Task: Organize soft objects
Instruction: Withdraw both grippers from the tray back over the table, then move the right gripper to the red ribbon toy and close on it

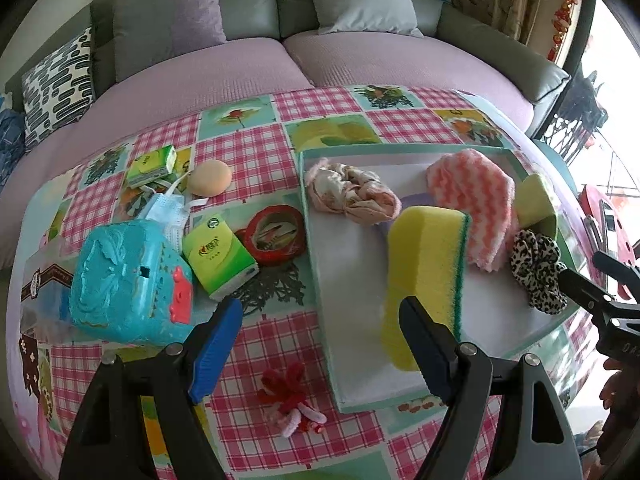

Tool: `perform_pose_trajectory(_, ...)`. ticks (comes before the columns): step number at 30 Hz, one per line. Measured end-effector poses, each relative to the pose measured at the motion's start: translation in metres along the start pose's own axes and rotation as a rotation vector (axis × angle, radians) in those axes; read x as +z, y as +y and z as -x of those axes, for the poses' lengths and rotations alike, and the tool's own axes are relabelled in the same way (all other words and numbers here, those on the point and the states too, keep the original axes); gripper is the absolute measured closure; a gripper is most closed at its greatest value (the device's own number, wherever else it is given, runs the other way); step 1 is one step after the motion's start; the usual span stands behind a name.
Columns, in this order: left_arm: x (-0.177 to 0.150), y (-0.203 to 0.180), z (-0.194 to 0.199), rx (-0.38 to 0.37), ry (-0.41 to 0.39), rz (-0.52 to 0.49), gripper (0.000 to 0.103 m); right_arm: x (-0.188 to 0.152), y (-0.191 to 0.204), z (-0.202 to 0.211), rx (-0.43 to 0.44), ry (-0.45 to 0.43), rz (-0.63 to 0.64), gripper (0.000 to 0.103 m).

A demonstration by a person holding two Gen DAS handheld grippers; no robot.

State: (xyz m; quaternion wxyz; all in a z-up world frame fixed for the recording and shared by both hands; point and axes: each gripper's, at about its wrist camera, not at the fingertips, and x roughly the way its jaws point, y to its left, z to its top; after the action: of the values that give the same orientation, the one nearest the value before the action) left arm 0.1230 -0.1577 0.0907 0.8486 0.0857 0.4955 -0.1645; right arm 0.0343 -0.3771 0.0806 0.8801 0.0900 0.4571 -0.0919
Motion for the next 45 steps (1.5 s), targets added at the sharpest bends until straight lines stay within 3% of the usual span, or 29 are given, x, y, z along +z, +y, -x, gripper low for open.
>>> perform_pose_trajectory(11,-0.004,0.012,0.035,0.003,-0.042,0.029,0.022,0.012,0.014,0.035,-0.001,-0.052,0.037,0.000)
perform_pose_trajectory(20,-0.035,0.087,0.068,0.122,-0.070,0.182,0.022,0.016,0.055,0.050,0.063,-0.070,0.097,0.000)
perform_pose_trajectory(28,-0.077,0.144,0.061,0.195,-0.006,0.288,0.022,0.007,0.119,0.041,0.163,-0.039,0.216,0.000)
perform_pose_trajectory(35,-0.098,0.165,0.054,0.195,0.018,0.337,0.022,-0.013,0.179,0.034,0.262,-0.003,0.343,0.000)
perform_pose_trajectory(45,-0.108,0.164,0.032,0.131,0.044,0.332,0.022,-0.026,0.215,0.013,0.296,0.062,0.390,0.000)
